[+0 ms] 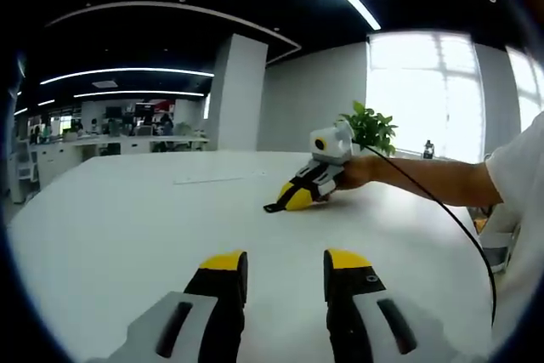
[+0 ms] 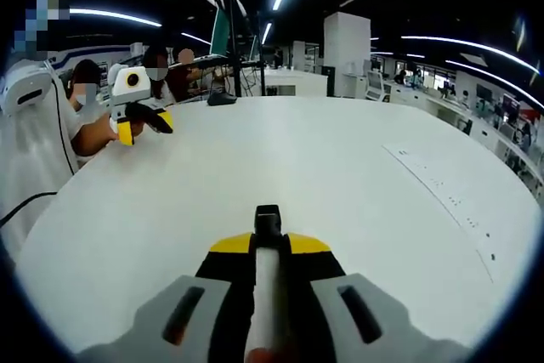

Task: Snap the two parts of the plastic buckle together until the buckle closes and remains connected.

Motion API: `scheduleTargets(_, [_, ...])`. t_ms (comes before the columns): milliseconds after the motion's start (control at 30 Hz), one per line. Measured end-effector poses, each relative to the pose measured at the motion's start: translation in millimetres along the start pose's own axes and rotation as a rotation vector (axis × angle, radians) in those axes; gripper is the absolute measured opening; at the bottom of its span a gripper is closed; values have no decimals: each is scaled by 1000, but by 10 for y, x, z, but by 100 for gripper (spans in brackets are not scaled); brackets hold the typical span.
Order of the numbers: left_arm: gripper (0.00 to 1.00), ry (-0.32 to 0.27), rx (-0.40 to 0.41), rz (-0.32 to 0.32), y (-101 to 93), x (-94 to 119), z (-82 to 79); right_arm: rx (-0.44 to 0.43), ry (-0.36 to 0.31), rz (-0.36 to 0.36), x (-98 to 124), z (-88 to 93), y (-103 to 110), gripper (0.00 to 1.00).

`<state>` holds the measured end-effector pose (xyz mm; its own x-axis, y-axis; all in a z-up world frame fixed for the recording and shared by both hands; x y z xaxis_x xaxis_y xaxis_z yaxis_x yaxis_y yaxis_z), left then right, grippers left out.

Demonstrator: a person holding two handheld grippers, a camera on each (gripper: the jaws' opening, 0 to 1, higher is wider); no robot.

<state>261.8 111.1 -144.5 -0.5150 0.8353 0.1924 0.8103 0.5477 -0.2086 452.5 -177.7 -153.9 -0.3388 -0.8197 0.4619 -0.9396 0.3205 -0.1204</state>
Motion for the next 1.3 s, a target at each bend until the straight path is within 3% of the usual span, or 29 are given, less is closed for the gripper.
scheduleTargets(333, [35,-4,7,-3,-14,11,-6,-3,-8,-1,4,17,-77,12])
scheduleTargets(833, [36,2,24,-3,-1,-21,25,-12,-10,3,34,25,-23,13])
scheduleTargets(1300, [42,0,16,-28,-1,-36,16,-25,-28,29,59,48,16,30])
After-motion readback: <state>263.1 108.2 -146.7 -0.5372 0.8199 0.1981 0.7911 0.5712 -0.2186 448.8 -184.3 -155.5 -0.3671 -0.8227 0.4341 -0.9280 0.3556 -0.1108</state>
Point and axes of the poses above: the point that each gripper's makers call its tool centre point, and the gripper's own axes: x roughly backward along the fingers, y roughly to its left, z roughly out of its underside, the point moved 10 cm from there along x, roughly backward along the fingers, and after that the axes turned 11 degrees about z, right-handed, at the moved point
